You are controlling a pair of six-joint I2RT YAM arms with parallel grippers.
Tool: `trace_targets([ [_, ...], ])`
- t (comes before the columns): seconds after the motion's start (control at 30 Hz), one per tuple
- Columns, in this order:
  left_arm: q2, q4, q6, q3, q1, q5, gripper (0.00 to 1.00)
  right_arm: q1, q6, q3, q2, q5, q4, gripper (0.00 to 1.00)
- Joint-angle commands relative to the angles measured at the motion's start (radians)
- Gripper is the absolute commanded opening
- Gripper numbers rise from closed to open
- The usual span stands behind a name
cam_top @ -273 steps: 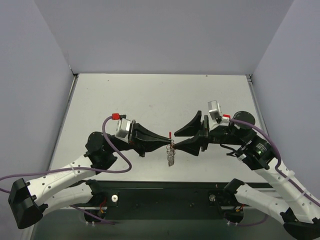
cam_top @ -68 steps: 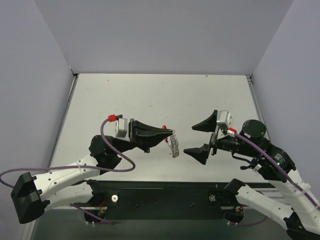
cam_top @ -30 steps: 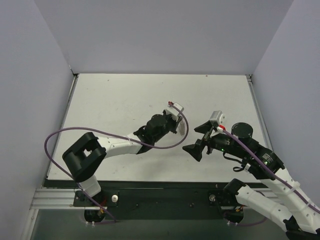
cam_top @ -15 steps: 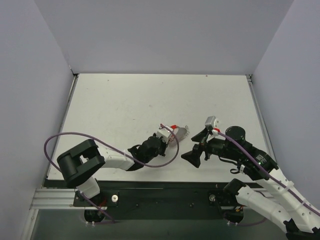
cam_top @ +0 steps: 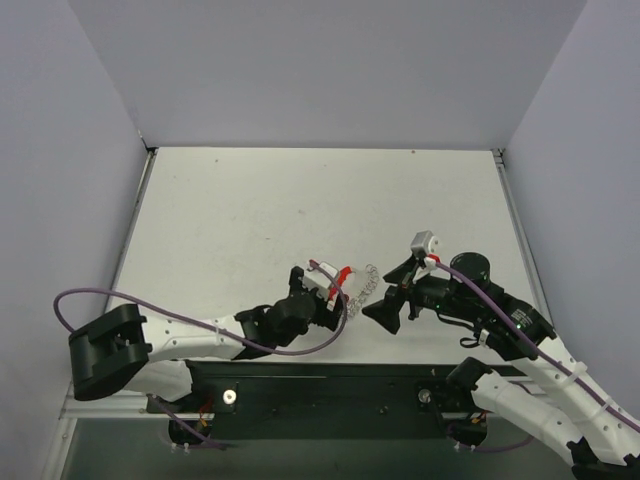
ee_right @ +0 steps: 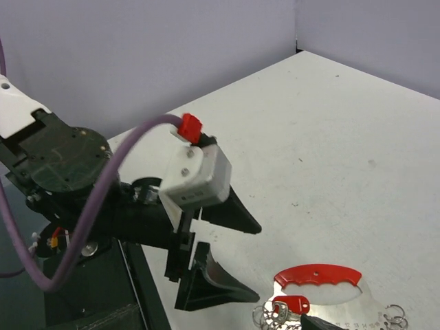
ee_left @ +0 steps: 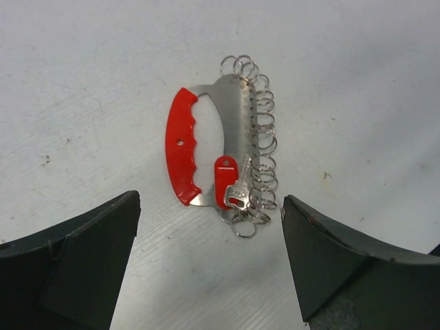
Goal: Put the keys on the keyring
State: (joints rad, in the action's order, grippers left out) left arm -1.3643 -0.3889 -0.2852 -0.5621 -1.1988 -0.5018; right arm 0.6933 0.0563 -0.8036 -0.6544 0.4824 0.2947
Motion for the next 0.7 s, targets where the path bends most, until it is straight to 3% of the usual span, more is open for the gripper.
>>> trace_targets([
  [0.0,0.145,0.07,0.021,-0.008,-0.002,-0.092,0.93,-0.009,0.023,-0.003,0.002,-0.073,-0.051,1.0],
  [0.13,0.276,0.114,0.081,-0.016,0.007,-0.023,0.89,-0.017,0.085,-0.016,-0.027,-0.267,-0.052,1.0],
  [0.3,0.324,0.29,0.017,-0.067,0.051,-0.015,0.91,-0.055,0.177,-0.032,-0.047,-0.513,-0.045,1.0],
  [0.4,0.358,0.302,-0.006,-0.052,0.076,0.014,0.93,-0.119,0.237,-0.016,-0.027,-0.634,-0.04,1.0],
  [0.47,0.378,0.283,-0.015,-0.018,0.093,0.032,0.94,-0.205,0.257,-0.005,-0.014,-0.639,-0.039,1.0],
  [0.6,0.415,0.257,0.006,0.017,0.169,0.138,0.94,-0.401,0.284,0.003,-0.045,-0.42,-0.028,1.0],
  [0.67,0.438,0.237,0.026,0.043,0.186,0.126,0.95,-0.502,0.29,0.021,-0.079,-0.378,-0.035,1.0],
])
